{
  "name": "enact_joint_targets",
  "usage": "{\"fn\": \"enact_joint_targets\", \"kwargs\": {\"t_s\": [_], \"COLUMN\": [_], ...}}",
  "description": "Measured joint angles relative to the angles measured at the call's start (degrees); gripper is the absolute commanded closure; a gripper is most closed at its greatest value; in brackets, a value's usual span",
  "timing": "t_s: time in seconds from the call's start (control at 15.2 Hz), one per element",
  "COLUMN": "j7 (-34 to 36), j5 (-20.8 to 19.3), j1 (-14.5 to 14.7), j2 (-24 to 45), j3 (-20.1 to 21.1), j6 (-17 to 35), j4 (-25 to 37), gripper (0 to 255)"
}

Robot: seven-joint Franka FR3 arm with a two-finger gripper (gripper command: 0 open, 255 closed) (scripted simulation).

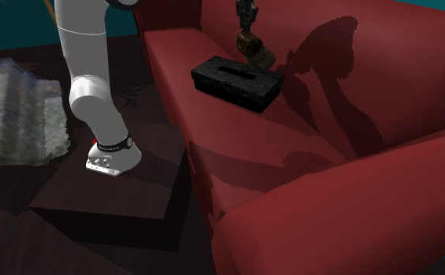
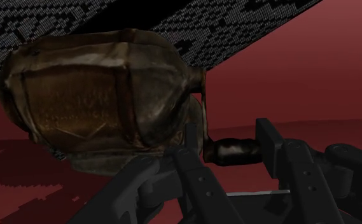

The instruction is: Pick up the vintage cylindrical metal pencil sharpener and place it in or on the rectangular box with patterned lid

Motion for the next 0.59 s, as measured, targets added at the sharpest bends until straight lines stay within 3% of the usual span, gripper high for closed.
{"fn": "enact_joint_targets", "kwargs": {"t_s": [0.59], "j7": [-0.27], "j5": [0.43], "j1": [-0.03], "j2": [-1.32], "j3": [0.36], "j6": [7.11], "j4": [-7.2], "gripper": [255]}}
